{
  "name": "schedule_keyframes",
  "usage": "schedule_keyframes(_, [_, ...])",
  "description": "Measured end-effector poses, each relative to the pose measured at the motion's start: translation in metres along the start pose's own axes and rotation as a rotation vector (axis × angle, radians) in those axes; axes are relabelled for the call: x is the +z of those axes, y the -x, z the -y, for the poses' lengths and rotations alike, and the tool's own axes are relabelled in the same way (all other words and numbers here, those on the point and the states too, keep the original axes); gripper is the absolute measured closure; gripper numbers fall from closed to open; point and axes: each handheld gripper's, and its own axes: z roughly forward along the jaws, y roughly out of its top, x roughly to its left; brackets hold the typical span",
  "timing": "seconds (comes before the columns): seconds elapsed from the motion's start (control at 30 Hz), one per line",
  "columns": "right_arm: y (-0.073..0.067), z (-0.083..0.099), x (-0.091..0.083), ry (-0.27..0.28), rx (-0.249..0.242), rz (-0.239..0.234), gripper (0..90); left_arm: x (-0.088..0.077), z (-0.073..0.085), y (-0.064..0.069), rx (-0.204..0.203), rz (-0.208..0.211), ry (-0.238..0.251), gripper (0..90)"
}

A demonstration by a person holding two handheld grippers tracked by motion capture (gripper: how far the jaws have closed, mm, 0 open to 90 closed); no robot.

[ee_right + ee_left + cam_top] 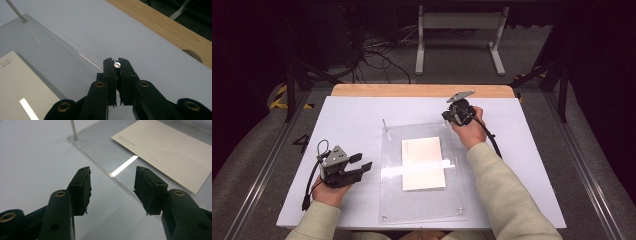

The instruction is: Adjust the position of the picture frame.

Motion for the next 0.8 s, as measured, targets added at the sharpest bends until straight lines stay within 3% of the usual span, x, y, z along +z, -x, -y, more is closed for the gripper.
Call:
schedule_keyframes(0.17, [0.006,0.013,-0.020,0.001,0.011,0.003,84.9,0.007,-0.003,0.004,0.001,0.015,-0.006,47.5])
schedule_keyframes(0.2, [0.006,0.016,-0.023,0.001,0.013,0.002,84.9,0.008,-0.004,0.004,0.019,0.016,-0.006,47.5])
schedule_keyframes(0.3, [0.008,0.023,-0.026,-0.003,0.024,0.002,84.9,0.010,-0.005,0.006,0.022,0.022,-0.011,47.5])
schedule_keyframes(0.8, [0.012,0.037,-0.012,-0.017,0.067,-0.015,83.5,0.015,-0.007,0.009,0.032,0.048,-0.015,47.4])
